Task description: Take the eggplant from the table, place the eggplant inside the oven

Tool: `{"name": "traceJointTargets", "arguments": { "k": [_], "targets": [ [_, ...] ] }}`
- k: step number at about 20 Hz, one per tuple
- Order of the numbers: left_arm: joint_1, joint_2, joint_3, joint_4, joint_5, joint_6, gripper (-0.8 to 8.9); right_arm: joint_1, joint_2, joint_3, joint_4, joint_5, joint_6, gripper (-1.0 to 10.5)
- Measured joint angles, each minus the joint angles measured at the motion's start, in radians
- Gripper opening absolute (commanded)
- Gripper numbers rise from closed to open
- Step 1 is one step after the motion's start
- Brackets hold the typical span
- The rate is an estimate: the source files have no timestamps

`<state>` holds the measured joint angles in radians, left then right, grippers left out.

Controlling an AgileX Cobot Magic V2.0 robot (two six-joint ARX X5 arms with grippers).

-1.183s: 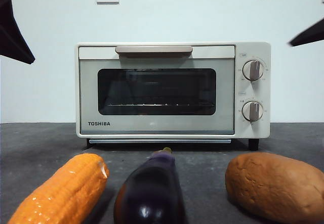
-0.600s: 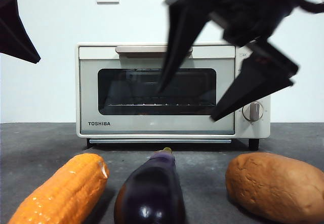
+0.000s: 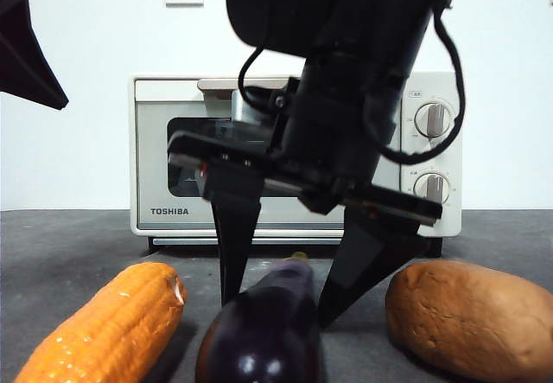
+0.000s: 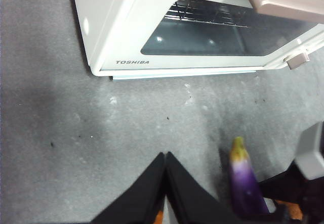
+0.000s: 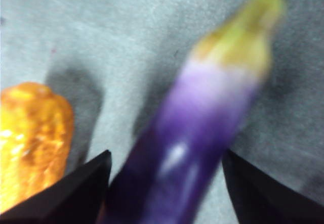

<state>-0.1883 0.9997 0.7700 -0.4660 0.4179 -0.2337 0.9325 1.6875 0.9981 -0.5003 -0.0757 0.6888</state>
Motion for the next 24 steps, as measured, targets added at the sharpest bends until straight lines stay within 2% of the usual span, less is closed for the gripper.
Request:
{"name": "traceJointTargets", "arguments": {
  "k": [4, 8, 10, 14, 17, 20, 24],
  "targets": [
    [0.0, 0.0, 0.0, -0.001, 0.0, 0.006, 0.06, 0.006, 0.008, 0.003, -0.008, 0.001, 0.018, 1.7],
    [-0.012, 0.0, 0.0, -0.002, 0.0, 0.007, 0.06, 0.014, 0.005, 0.118, -0.174, 0.002, 0.005, 1.7],
    [-0.035, 0.0, 0.0, -0.002, 0.0, 0.007, 0.06, 0.026, -0.034, 0.188, -0.284, 0.001, -0.066, 1.7],
    [-0.12, 0.006, 0.027, 0.002, -0.01, 0.006, 0.06, 0.042, -0.156, 0.261, -0.476, 0.001, -0.324, 1.7],
    [-0.18, 0.05, 0.116, 0.003, -0.092, 0.006, 0.06, 0.043, -0.25, 0.261, -0.602, 0.052, -0.467, 1.7],
    [-0.227, 0.135, 0.23, 0.006, -0.132, 0.008, 0.06, 0.043, -0.353, 0.261, -0.665, 0.101, -0.533, 1.7],
    [-0.27, 0.29, 0.383, -0.001, -0.154, 0.024, 0.06, 0.043, -0.477, 0.261, -0.737, 0.106, -0.579, 1.7]
  ]
}}
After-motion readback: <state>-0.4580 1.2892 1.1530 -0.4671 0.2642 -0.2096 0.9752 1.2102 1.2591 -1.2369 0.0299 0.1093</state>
